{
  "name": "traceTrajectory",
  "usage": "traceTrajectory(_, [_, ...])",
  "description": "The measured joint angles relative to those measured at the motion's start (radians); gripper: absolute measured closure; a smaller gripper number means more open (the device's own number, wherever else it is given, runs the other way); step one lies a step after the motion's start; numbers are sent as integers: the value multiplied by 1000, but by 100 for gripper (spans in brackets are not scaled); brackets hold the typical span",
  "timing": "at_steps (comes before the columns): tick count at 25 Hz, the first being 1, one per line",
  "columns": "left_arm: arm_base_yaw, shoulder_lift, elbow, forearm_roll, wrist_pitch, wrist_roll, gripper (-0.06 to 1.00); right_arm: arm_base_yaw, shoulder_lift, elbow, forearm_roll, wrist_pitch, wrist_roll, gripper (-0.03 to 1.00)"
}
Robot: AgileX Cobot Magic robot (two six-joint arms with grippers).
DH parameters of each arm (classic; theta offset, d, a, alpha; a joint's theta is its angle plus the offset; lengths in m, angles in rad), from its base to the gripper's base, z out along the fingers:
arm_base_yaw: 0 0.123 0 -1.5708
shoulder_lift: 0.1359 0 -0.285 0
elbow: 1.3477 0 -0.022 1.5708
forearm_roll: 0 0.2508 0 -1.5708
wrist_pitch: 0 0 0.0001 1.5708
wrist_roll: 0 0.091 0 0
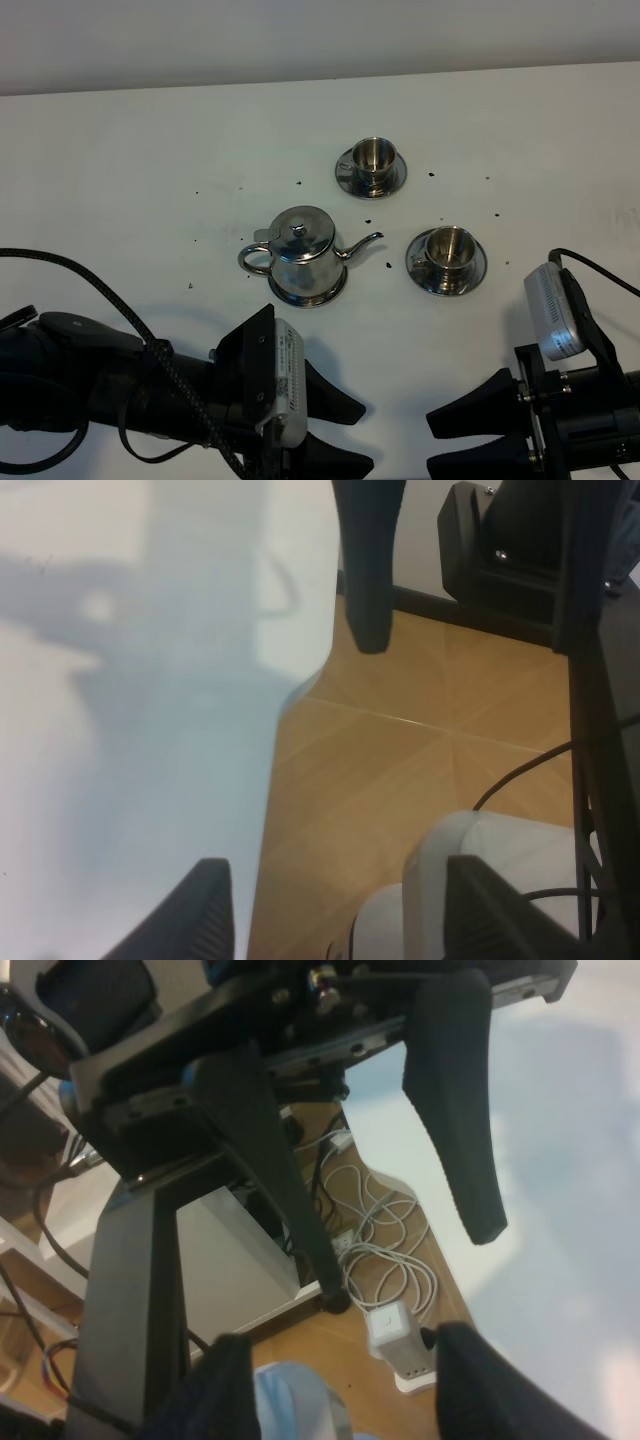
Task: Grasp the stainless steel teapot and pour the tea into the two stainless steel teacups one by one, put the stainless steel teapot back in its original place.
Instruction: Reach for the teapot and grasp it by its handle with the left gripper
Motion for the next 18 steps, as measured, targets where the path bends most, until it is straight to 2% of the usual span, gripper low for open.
traceTrajectory(14, [0, 0, 0, 0, 0, 0, 44, 0, 0, 0, 0, -6, 0, 56])
traceTrajectory(18, [0, -36, 0, 0, -47, -5, 44, 0, 0, 0, 2, -9, 0, 56])
